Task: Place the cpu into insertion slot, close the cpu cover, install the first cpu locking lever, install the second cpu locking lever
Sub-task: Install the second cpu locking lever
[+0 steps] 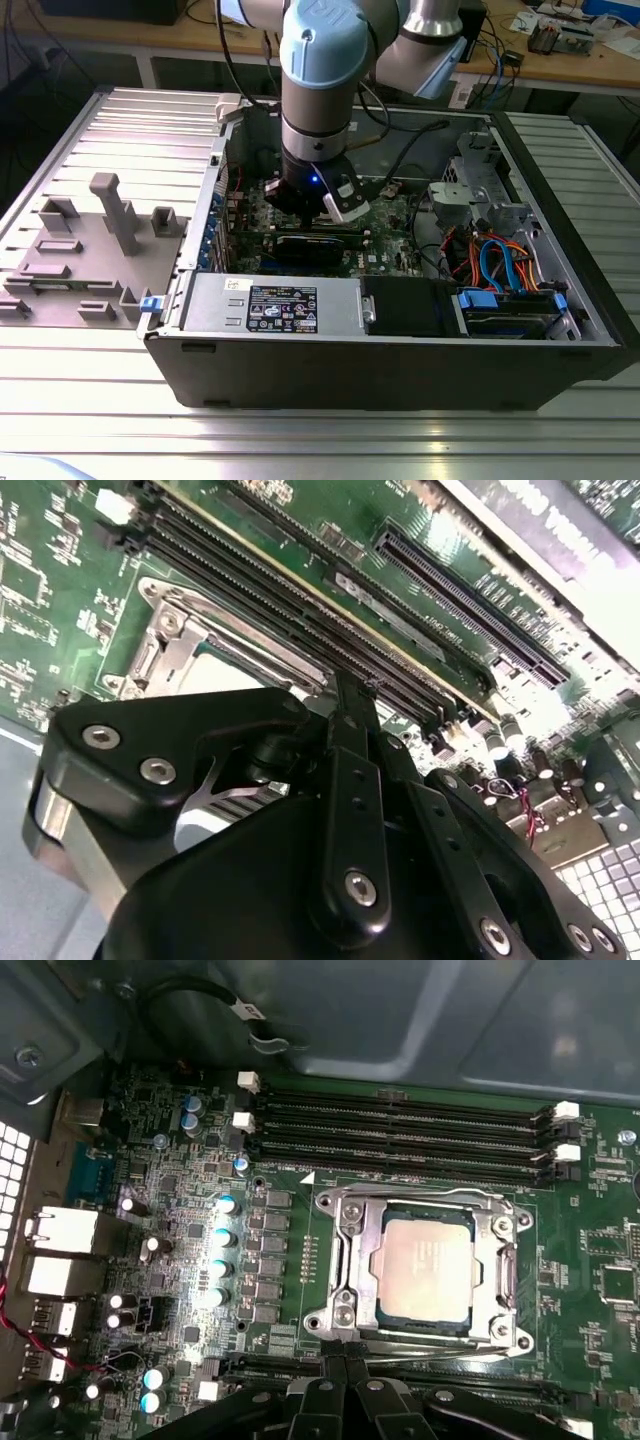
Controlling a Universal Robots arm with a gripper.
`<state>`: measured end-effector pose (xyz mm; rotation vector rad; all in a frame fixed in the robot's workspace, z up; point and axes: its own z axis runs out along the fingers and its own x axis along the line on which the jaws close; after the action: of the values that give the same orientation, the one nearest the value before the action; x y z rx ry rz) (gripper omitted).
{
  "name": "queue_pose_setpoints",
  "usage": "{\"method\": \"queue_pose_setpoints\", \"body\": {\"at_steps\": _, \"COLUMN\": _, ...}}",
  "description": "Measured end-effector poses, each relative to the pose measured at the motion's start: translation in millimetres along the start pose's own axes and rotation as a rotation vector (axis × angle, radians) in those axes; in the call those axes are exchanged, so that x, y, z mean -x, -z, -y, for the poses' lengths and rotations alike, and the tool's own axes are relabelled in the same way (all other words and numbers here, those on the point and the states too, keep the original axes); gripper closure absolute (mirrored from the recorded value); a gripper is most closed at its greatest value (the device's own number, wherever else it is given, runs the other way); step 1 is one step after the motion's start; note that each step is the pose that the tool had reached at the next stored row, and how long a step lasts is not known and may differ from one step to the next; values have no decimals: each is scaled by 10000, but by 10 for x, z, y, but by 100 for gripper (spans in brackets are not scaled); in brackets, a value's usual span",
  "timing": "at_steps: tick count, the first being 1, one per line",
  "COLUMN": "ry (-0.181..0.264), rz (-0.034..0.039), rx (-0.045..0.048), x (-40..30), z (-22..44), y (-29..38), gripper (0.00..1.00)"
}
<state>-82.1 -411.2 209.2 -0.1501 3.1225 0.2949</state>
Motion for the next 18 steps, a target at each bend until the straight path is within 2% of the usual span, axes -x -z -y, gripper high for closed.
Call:
{"method": "queue_pose_setpoints", "body": {"at_steps": 2, "ry": 17, "rz": -5, "rx": 50, "x": -30, "z": 6, "y": -18, "gripper": 89}}
{"method": "queue_pose_setpoints", "body": {"at_steps": 7, "ry": 21, "rz": -3, "rx": 111, "x": -38, "z": 40, "y": -16, "gripper": 89}}
{"method": "queue_pose_setpoints", "body": {"at_steps": 11, "ry": 21, "rz": 14, "rx": 276, "x": -75, "z": 57, "y": -12, "gripper": 89}}
{"method": "queue_pose_setpoints", "body": {"at_steps": 14, "ry": 24, "rz": 21, "rx": 356, "x": -87, "z": 58, "y": -20, "gripper": 89}}
{"method": "queue_pose_setpoints", "body": {"at_steps": 18, "ry": 24, "rz": 46, "rx": 608, "x": -90, "z": 63, "y": -49, "gripper": 89}}
